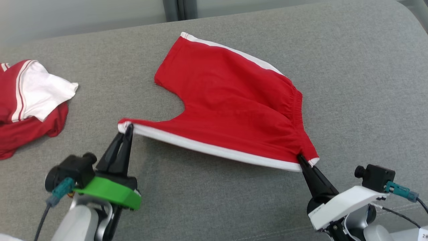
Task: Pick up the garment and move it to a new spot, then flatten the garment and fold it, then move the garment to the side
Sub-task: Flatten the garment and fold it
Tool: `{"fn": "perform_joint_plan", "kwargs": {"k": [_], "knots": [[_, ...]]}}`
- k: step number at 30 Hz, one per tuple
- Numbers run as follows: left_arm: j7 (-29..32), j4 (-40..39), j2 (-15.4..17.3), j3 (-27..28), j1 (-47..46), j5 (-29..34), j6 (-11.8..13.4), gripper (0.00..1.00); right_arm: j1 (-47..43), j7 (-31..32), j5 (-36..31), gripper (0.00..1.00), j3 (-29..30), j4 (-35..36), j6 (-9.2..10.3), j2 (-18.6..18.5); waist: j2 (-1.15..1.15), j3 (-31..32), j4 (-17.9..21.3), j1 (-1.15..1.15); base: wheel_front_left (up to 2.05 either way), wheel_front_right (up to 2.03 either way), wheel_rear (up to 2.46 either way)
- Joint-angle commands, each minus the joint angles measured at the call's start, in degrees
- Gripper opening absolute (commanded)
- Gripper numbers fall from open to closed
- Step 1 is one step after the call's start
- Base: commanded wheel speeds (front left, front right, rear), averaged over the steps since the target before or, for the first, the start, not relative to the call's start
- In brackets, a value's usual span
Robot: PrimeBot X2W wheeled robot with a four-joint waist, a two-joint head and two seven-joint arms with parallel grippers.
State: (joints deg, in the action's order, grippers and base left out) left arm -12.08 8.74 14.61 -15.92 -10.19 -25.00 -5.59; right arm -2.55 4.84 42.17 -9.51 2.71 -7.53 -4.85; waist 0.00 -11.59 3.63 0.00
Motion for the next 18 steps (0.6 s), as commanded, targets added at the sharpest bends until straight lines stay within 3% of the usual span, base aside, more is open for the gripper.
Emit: {"fn": "perform_joint_plan", "kwargs": {"k": [1, 11, 18], "knots": [[0.84, 0.39, 1.25, -0.25, -3.41, 0.55, -0.38, 0.0, 1.54, 0.6, 0.24, 0.0, 0.82, 0.34, 0.07, 0.27, 0.0, -1.22, 1.02, 0.0, 0.0, 0.0, 0.0], [7.43, 8.09, 6.56, -6.11, -24.89, 0.99, -1.82, 0.0, 15.62, 2.93, 4.01, 0.0, 2.42, -3.79, 0.06, 1.9, 0.0, -9.0, 5.99, 0.0, 0.0, 0.0, 0.0], [10.6, 17.27, 10.99, -13.29, -38.35, -4.44, -1.9, 0.0, 26.6, -0.03, 6.57, 0.0, -0.88, -12.43, 0.06, 1.92, 0.0, -13.8, 9.81, 0.0, 0.0, 0.0, 0.0]]}}
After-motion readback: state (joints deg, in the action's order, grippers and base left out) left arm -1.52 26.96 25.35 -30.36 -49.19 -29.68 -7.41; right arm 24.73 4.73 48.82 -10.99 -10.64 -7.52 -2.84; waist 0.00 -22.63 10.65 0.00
